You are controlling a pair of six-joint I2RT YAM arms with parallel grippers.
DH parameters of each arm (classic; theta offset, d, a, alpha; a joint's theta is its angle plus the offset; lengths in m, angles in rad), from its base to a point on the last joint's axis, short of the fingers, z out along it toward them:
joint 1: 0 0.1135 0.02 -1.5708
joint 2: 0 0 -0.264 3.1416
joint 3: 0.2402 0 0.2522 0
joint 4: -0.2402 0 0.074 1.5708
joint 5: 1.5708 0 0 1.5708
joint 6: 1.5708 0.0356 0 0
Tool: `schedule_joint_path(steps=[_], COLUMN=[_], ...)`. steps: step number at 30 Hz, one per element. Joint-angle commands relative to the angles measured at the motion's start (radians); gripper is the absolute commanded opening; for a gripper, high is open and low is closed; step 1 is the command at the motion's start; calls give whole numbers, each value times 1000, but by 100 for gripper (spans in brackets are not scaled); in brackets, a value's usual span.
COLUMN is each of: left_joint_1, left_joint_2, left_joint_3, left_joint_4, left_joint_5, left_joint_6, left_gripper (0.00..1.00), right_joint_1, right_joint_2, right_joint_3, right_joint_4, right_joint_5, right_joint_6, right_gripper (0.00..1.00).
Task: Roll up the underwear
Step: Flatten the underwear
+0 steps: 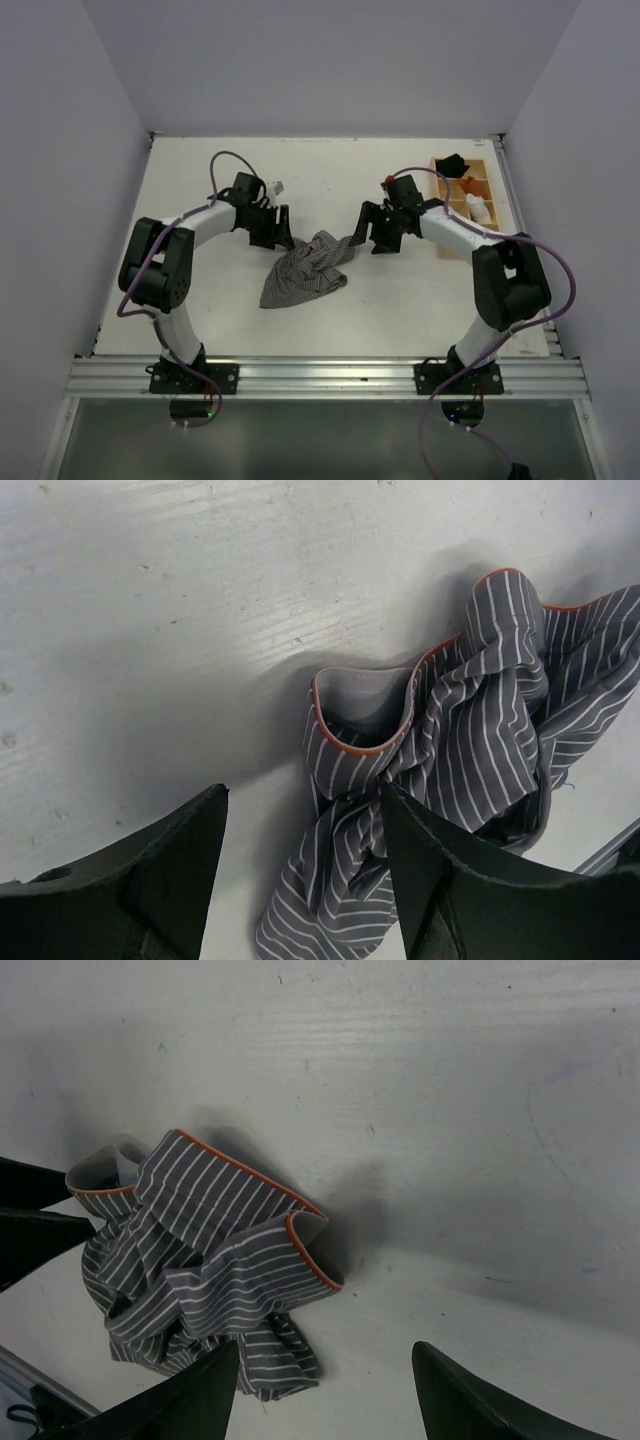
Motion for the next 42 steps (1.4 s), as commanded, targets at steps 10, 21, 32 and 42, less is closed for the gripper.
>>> schedule_joint_path(steps=[10,21,32,42], left_joint_1=[-1,14,19,17], left_joint_2=[106,20,-226,-296], left_joint_3=[43,272,349,366], left_joint_4=[123,-54,-81,-120], left_joint_5=[102,25,-257,-289], left_joint_6=[56,85,63,42], left_gripper=[51,0,0,0], right_joint_1=[13,-5,-4,-1], right_joint_2=[204,111,-99,-158], right_joint_3=[78,366,557,591], right_joint_4=[148,-195,-445,-496], right_joint_5=[-145,-40,358,323], right_joint_6=[-66,-220,-385,-389], right_gripper=[63,0,0,0])
